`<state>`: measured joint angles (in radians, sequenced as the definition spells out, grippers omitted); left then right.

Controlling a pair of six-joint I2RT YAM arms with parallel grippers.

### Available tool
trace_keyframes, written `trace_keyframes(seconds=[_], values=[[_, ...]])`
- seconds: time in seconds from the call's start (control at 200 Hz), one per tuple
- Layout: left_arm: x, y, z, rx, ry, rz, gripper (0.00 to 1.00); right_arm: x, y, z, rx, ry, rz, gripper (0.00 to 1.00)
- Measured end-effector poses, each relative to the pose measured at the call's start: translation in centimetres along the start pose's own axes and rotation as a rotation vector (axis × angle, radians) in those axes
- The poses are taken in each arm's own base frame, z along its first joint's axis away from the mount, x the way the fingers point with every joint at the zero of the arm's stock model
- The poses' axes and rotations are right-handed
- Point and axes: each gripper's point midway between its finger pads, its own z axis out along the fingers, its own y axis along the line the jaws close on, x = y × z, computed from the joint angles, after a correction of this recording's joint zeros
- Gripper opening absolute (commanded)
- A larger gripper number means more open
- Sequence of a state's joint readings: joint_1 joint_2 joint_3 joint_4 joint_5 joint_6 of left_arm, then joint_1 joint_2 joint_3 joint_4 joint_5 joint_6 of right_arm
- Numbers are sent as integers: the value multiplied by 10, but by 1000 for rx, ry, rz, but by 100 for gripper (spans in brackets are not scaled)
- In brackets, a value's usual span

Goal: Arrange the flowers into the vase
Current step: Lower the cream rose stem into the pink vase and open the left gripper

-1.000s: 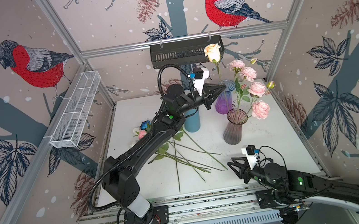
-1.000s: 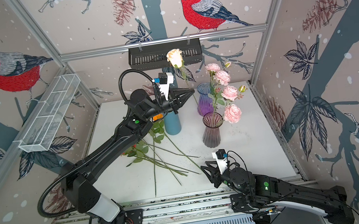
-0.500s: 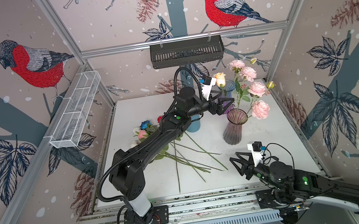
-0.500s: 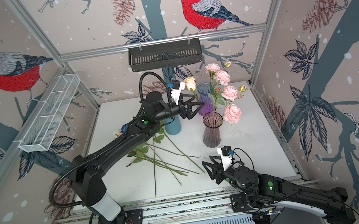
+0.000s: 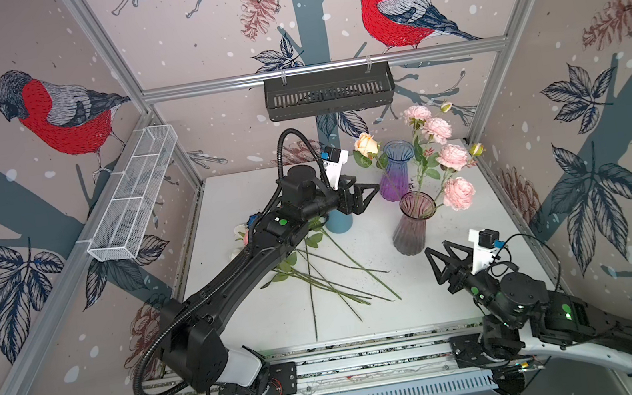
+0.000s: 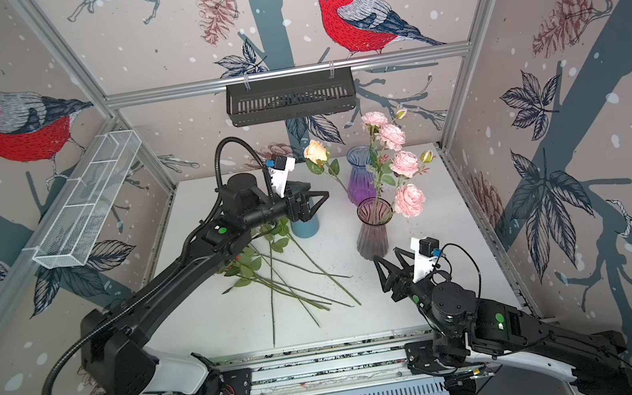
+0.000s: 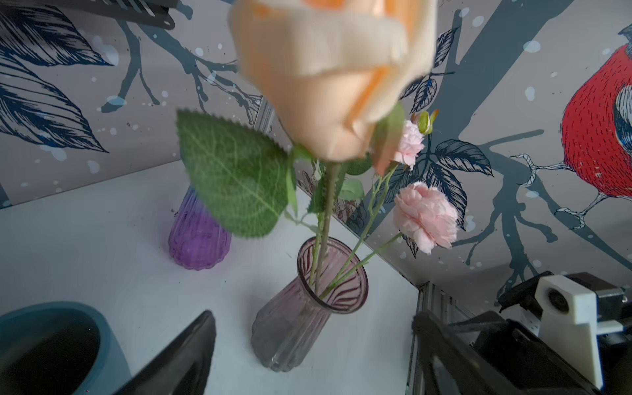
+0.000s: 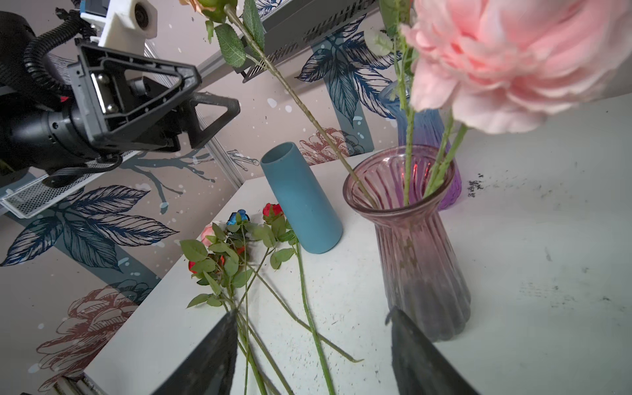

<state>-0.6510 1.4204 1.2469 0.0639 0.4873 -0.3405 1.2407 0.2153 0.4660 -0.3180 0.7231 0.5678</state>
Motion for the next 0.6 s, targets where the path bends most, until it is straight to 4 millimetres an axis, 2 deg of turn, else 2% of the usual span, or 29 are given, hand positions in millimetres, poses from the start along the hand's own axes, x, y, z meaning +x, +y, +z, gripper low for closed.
trace_keyframes(seconds=[0.175, 0.25, 0.43, 0.52, 0.6], values=[[15, -11, -40, -33, -11, 16, 88, 8, 12, 9, -21, 41, -75, 70], [29, -8, -57, -75, -14, 25, 88, 15, 20, 15, -40, 64, -105, 70], [82, 18, -88, -209, 21, -7, 87, 38, 33, 38, -60, 138, -185, 71], [94, 19, -101, -234, 16, -14, 87, 52, 35, 54, -55, 193, -206, 70], [94, 19, -112, -253, -9, -7, 87, 64, 34, 70, -46, 250, -220, 70]])
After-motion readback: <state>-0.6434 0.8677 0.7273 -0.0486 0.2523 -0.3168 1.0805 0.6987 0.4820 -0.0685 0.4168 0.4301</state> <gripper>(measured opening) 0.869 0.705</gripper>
